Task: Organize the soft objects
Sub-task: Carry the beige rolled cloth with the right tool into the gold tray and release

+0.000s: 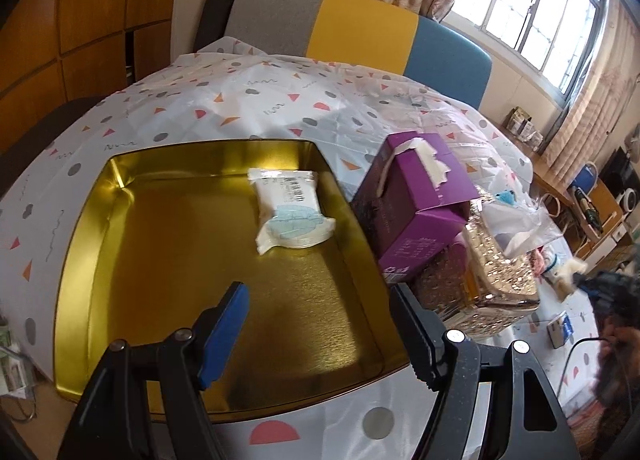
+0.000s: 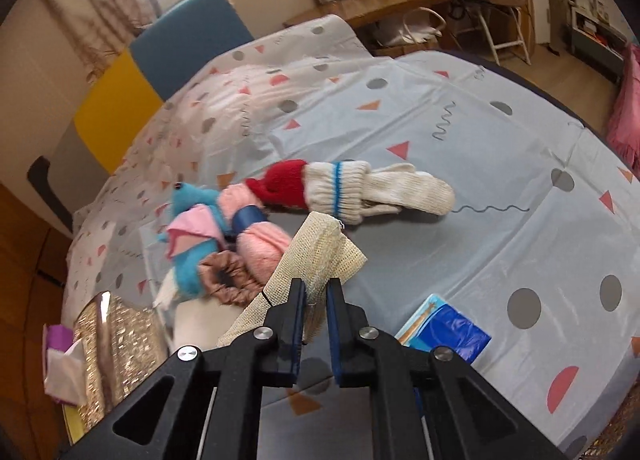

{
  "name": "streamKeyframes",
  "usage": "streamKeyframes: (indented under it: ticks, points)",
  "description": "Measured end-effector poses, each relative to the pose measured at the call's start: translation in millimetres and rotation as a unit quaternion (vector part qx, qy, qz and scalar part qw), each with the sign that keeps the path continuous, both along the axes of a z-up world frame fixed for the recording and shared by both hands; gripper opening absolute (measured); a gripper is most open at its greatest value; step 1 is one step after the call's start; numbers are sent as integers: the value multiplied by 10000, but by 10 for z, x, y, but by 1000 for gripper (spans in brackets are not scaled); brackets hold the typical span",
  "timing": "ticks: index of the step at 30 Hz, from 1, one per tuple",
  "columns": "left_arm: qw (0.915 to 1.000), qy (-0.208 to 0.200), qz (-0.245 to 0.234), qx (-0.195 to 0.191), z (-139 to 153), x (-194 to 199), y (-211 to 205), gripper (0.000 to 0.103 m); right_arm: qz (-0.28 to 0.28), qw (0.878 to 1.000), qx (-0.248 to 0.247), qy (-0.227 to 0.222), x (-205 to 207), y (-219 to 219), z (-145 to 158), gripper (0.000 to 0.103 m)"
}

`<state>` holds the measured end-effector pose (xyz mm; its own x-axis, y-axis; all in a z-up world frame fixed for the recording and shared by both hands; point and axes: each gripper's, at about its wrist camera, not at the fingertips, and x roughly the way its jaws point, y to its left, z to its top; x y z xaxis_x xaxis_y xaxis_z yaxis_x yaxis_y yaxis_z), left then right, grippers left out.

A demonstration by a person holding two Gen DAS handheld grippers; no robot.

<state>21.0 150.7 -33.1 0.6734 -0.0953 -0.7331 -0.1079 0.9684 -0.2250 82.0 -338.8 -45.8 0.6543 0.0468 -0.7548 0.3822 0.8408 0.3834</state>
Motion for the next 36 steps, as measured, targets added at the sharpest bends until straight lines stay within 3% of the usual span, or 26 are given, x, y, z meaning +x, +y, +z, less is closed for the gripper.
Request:
streamKeyframes:
  ticks: [4, 7, 10, 13, 18, 21, 24, 27, 28, 29, 36]
  points:
    - [9998, 55, 179, 76, -40, -58, 150, 74, 552, 9970, -162, -520, -66, 314, 422, 9]
    - [9992, 104, 391, 73, -67, -105, 313, 75, 1307, 9865, -215, -965, -45, 716, 811, 9]
    - [9978, 112, 650, 106, -69, -157, 484, 75, 2259, 9634, -414, -1381, -41, 1320, 1178, 9]
    - [9960, 109, 873, 171, -63, -197, 624, 77, 3332, 9279, -537, -1581, -86, 2034, 1393, 10]
    - [9932, 90, 1151, 155, -56, -278, 804, 77, 4790, 8670, -725, -1172, -66, 3228, 1170, 10]
    - [9925, 67, 1210, 134, -48, -321, 874, 77, 5319, 8386, -902, -758, -33, 3774, 829, 11]
    - [9922, 82, 1235, 123, -67, -355, 909, 77, 5611, 8187, -1190, -273, 57, 4172, 435, 12]
    - [9921, 131, 1246, 63, -105, -371, 928, 77, 5612, 8127, -1566, 10, 136, 4395, 146, 18]
    - [9922, 140, 1240, 71, -112, -371, 922, 77, 5577, 8148, -1581, 42, 169, 4389, 86, 23]
    - [9923, 151, 1229, 93, -121, -370, 910, 77, 5524, 8186, -1572, 76, 188, 4388, 58, 33]
    - [9931, 166, 1147, 148, -145, -360, 822, 77, 5206, 8451, -1189, -243, 78, 3947, 193, 38]
